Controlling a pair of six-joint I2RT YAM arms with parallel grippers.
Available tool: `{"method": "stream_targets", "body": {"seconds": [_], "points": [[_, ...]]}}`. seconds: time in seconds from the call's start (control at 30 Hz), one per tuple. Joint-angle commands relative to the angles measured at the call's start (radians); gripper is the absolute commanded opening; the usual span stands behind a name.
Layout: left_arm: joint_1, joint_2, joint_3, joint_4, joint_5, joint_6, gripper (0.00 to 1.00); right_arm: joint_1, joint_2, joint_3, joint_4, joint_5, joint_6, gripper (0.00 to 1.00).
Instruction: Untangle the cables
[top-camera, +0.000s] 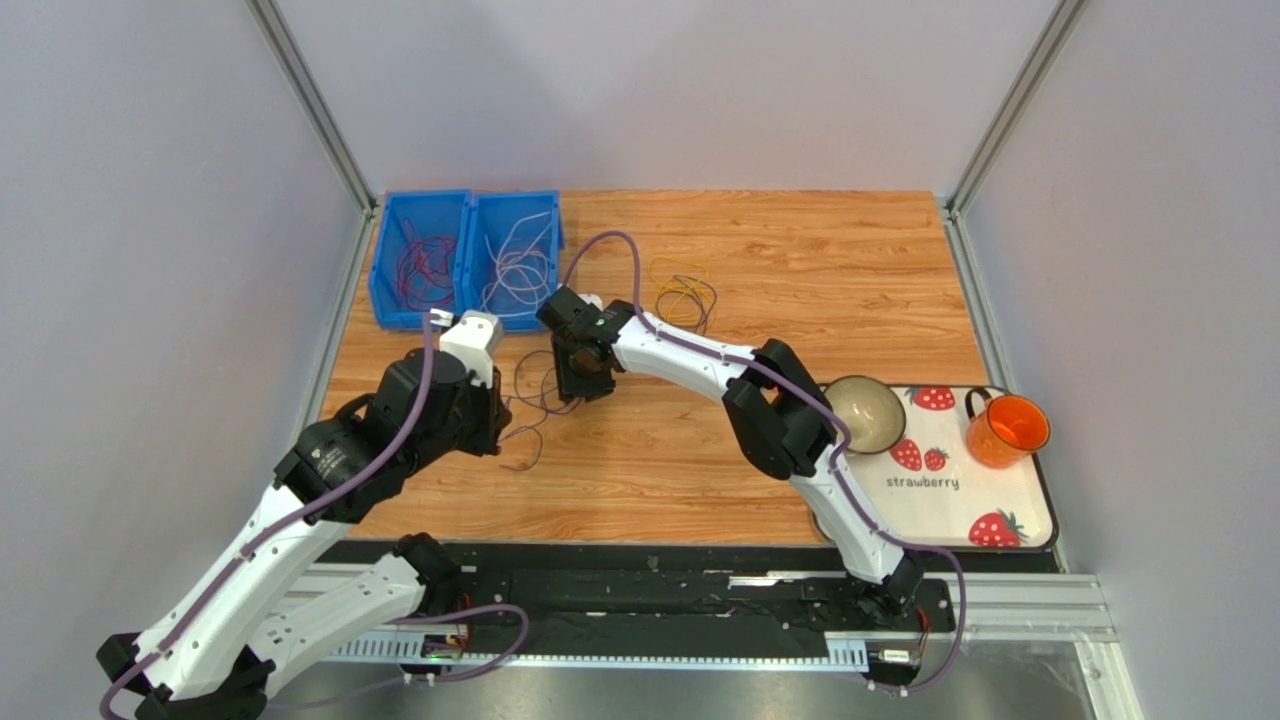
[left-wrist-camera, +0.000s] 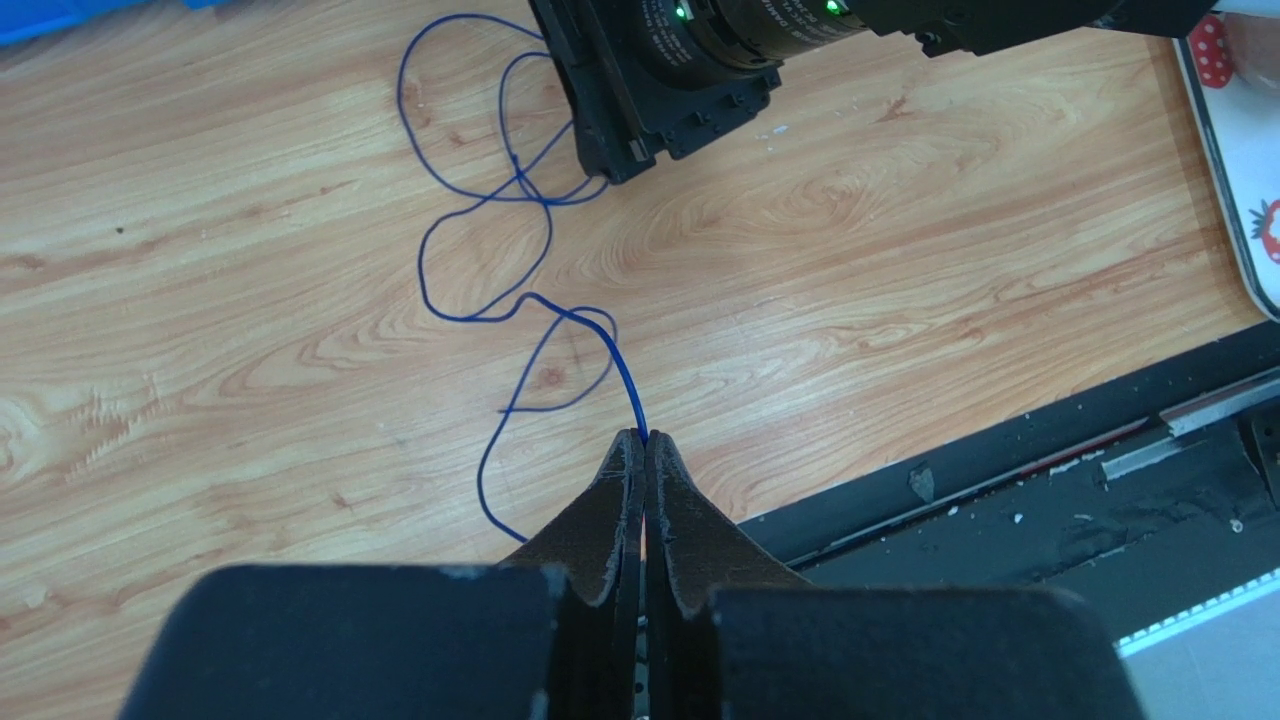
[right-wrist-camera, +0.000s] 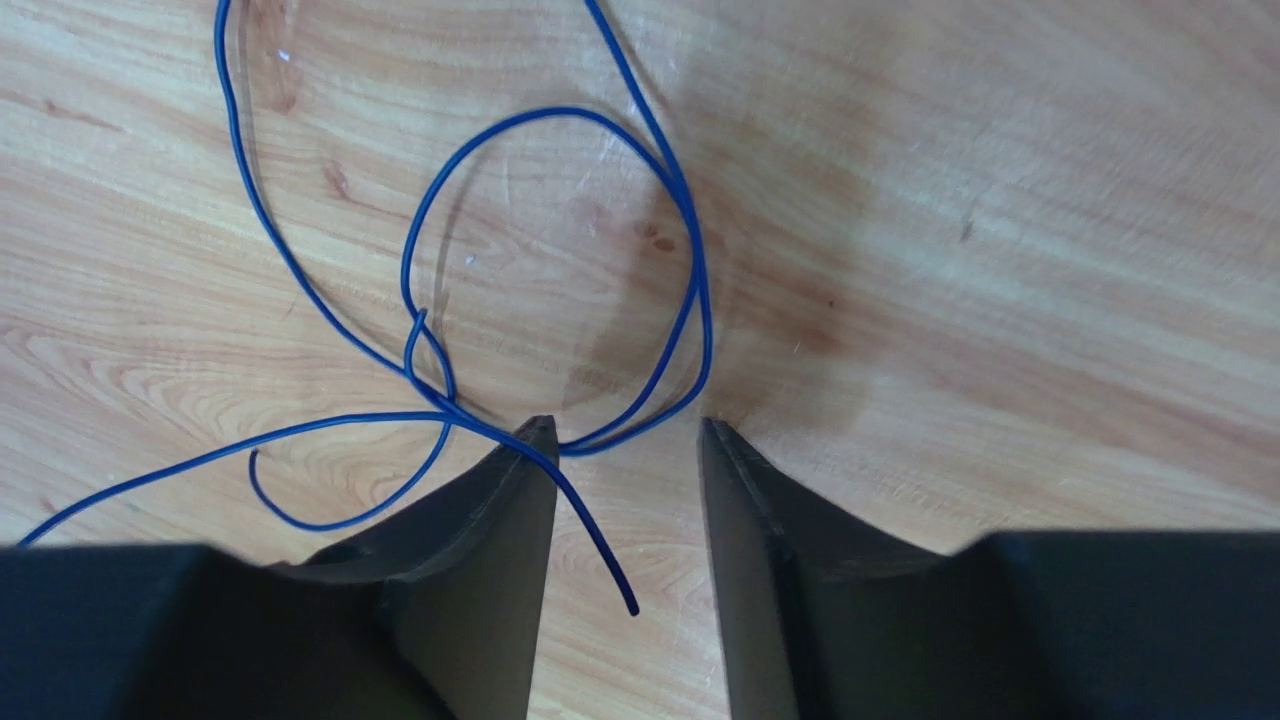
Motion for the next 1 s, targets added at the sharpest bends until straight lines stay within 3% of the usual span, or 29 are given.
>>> {"method": "stream_targets", "body": {"seconds": [0.0, 0.13, 0.3, 0.4, 0.57, 0.73, 0.77, 0.8, 0.83, 0.87, 0.97], "points": [[0.000, -0.018, -0.008, 0.026, -0.010, 0.022, 0.00, -0.002, 0.025, 0.058, -0.013, 0.071, 0.014, 0.34], [-0.002, -0.015, -0.017, 0.034, -0.017, 0.022, 0.00, -0.003, 0.045, 0.078, -0.011, 0.091, 0.003, 0.00], [0.000, -0.010, -0.017, 0.038, -0.023, 0.022, 0.00, -0.019, 0.002, 0.090, -0.007, 0.122, -0.075, 0.00], [0.000, -0.001, -0.009, 0.035, -0.026, 0.016, 0.00, -0.037, -0.124, 0.086, -0.011, 0.128, -0.139, 0.00], [0.000, 0.002, -0.009, 0.048, -0.030, 0.007, 0.00, -0.036, -0.444, 0.083, 0.007, 0.105, -0.239, 0.00], [0.000, 0.010, 0.008, 0.034, -0.066, 0.002, 0.00, -0.036, -0.767, -0.125, 0.148, 0.087, -0.268, 0.00], [0.000, 0.007, 0.011, 0.032, -0.070, 0.003, 0.00, -0.036, -0.800, -0.179, 0.203, 0.091, -0.274, 0.04], [0.000, 0.005, 0.018, 0.026, -0.082, 0.003, 0.00, -0.039, -0.822, -0.222, 0.223, 0.107, -0.268, 0.16], [0.000, 0.002, 0.023, 0.011, -0.127, -0.001, 0.00, -0.042, -0.823, -0.277, 0.216, 0.116, -0.259, 0.45], [-0.002, 0.001, 0.031, 0.003, -0.156, -0.003, 0.00, -0.043, -0.808, -0.285, 0.195, 0.117, -0.236, 0.55], [0.003, 0.011, 0.047, -0.058, -0.309, -0.029, 0.00, -0.046, -0.710, -0.266, 0.098, 0.149, -0.204, 0.65]]}}
